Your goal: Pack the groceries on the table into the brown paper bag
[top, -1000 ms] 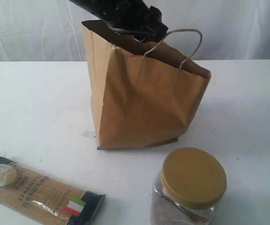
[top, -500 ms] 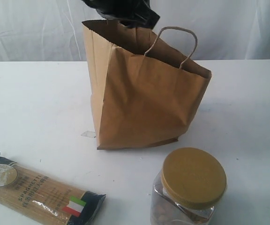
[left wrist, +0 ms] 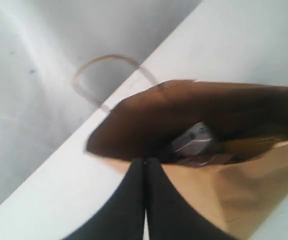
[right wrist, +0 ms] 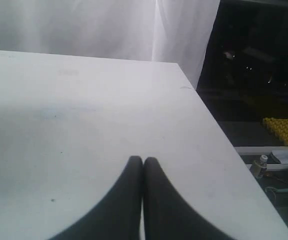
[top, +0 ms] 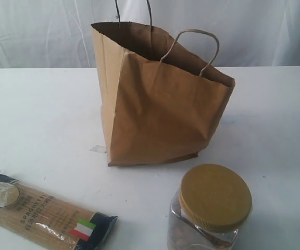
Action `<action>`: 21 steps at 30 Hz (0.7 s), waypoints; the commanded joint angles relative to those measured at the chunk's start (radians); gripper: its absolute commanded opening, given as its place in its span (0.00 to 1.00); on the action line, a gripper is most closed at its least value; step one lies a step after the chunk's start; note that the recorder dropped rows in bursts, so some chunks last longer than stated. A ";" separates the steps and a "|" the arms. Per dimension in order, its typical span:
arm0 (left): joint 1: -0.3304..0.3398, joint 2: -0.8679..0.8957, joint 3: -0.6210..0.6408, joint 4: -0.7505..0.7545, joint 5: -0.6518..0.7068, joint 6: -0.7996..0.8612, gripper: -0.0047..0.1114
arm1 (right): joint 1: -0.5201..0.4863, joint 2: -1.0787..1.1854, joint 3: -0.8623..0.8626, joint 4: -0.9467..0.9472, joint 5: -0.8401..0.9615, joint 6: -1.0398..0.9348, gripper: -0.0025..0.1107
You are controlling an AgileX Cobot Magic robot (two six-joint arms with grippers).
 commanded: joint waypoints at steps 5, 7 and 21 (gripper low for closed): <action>0.137 -0.082 0.210 0.461 0.079 -0.405 0.04 | 0.002 0.005 0.005 0.001 -0.011 0.001 0.02; 0.202 -0.117 0.321 0.461 0.021 -0.468 0.04 | 0.002 0.005 0.005 0.001 -0.011 0.001 0.02; 0.697 -0.664 1.218 0.687 -0.336 -1.136 0.04 | 0.002 0.005 0.005 0.001 -0.011 0.001 0.02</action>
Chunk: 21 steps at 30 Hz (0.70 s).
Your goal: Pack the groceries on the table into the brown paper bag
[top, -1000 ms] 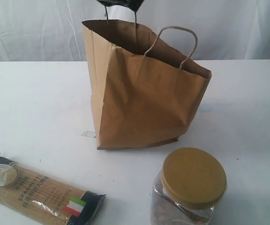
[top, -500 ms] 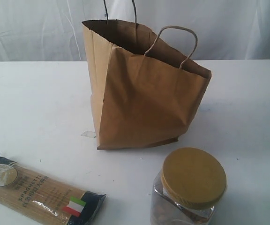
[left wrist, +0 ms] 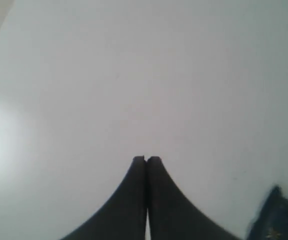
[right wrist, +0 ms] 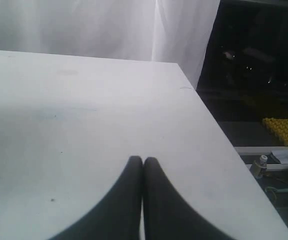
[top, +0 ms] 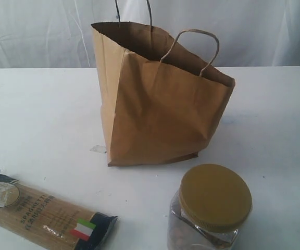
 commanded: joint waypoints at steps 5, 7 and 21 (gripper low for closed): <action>0.185 -0.519 0.324 0.247 -0.144 -0.477 0.04 | 0.002 0.005 0.005 0.001 -0.013 0.001 0.02; 0.183 -0.647 0.326 0.265 -0.148 -0.461 0.04 | 0.002 0.005 0.005 0.001 -0.013 0.001 0.02; 0.183 -0.978 0.346 0.070 -0.168 -0.324 0.04 | 0.002 0.005 0.005 0.001 -0.013 0.001 0.02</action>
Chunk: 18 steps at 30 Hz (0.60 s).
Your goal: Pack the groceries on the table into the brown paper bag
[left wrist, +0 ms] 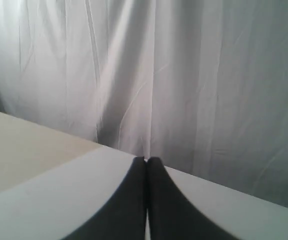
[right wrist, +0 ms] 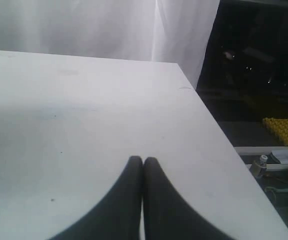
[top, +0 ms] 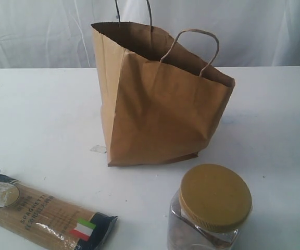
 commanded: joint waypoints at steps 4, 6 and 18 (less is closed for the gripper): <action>0.002 -0.007 0.117 -0.164 -0.012 0.006 0.04 | 0.002 0.005 0.005 0.001 -0.013 0.001 0.02; 0.002 -0.007 0.176 -0.159 -0.016 0.006 0.04 | 0.002 0.005 0.005 0.001 -0.013 0.001 0.02; 0.002 -0.007 0.389 -0.079 -0.318 0.012 0.04 | 0.002 0.005 0.005 0.359 0.107 1.023 0.02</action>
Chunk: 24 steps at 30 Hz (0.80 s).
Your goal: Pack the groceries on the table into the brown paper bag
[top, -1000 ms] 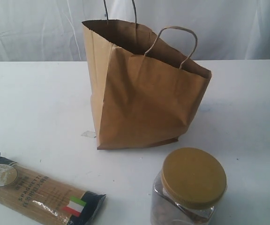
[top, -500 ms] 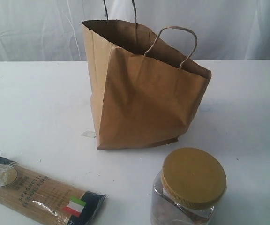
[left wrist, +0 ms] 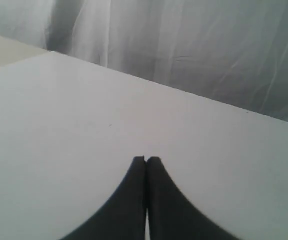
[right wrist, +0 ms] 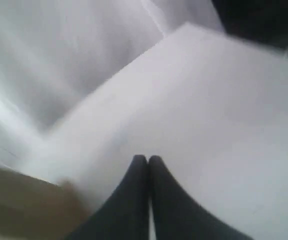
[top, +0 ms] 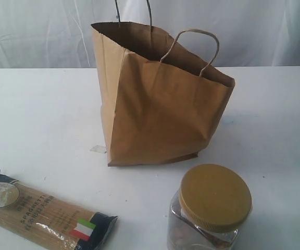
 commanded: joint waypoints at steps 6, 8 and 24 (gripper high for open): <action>0.002 -0.005 0.091 0.011 0.121 0.001 0.04 | 0.002 0.005 0.005 0.107 -0.159 0.422 0.02; 0.002 -0.005 0.091 -0.035 0.176 -0.009 0.04 | 0.002 0.005 0.005 0.088 -0.231 0.385 0.02; 0.002 -0.005 0.091 -0.137 0.122 -0.010 0.04 | 0.002 -0.001 -0.277 -0.943 -0.572 1.035 0.02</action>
